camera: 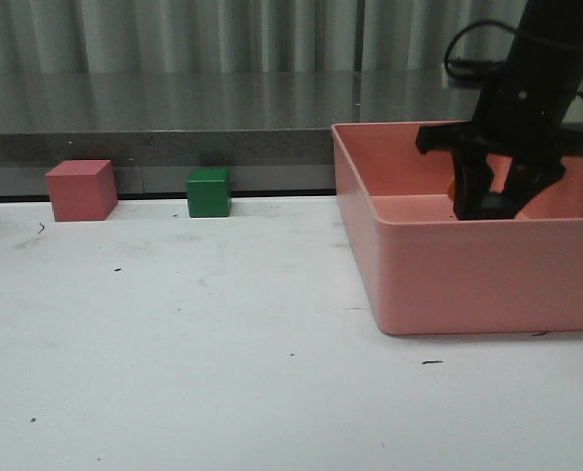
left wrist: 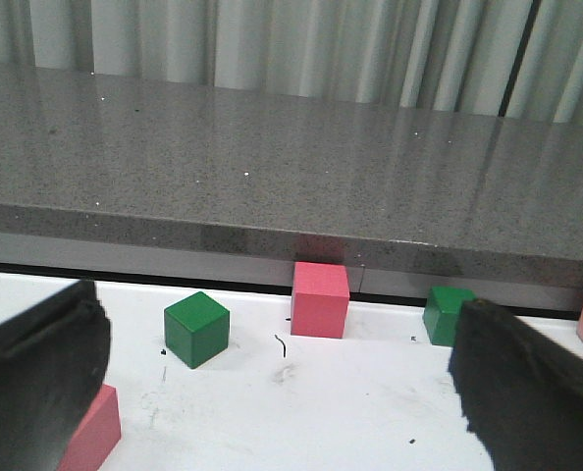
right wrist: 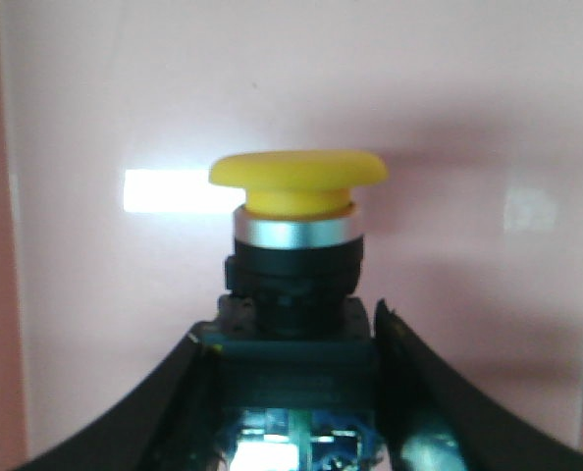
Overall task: Place and stand button with both arms
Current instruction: 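Lift the button out of the bin and carry it toward the left arm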
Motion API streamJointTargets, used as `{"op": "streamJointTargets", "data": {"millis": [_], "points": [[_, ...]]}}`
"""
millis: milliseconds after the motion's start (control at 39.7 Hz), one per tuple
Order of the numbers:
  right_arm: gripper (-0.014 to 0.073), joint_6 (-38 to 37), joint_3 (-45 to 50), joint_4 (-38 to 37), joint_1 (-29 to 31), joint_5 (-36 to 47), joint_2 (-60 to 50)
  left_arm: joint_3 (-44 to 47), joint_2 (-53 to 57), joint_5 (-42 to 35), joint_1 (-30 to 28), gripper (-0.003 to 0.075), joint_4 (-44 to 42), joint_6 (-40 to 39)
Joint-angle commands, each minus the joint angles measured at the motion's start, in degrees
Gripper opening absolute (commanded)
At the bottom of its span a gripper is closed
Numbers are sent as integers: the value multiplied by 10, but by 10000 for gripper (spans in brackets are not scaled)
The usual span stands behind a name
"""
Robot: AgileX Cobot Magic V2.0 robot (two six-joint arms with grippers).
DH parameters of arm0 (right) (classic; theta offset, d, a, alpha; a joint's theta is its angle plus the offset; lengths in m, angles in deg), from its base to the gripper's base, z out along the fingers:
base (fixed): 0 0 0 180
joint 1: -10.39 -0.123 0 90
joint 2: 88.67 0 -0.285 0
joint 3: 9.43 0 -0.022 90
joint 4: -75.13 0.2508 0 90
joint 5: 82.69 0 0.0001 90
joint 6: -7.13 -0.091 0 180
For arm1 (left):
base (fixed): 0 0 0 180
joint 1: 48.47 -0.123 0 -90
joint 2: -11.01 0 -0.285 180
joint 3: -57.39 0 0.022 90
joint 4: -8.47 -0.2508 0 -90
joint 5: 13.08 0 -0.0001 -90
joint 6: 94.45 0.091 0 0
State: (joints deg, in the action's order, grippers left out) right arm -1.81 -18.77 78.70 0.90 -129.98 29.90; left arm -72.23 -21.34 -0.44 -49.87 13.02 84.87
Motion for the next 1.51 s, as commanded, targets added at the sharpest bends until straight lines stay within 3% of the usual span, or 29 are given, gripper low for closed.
{"op": "streamJointTargets", "data": {"millis": [0, 227, 428, 680, 881, 1032, 1233, 1485], "points": [[214, 0, -18, 11, 0, 14, -84, -19, -7, -39, 0, 673, 4, -5], [214, 1, -18, 37, -23, 14, -167, -19, -7, -39, 0, 673, 4, -5], [214, 1, -31, 40, -121, 14, -173, -19, -7, -39, 0, 673, 4, -5], [214, 1, -134, 104, -274, 12, -79, -19, -7, -39, 0, 673, 4, -5], [214, -17, -261, 110, -353, -9, 37, -19, -7, -39, 0, 673, 4, -5], [214, -77, -326, 101, -364, -31, 111, -19, -7, -39, 0, 673, 4, -5], [214, -258, -338, -17, -362, -37, 171, -19, -7, -39, 0, 673, 4, -5], [216, -309, -338, -18, -364, -15, 206, -19, -7, -39, 0, 673, 4, -5]]}}
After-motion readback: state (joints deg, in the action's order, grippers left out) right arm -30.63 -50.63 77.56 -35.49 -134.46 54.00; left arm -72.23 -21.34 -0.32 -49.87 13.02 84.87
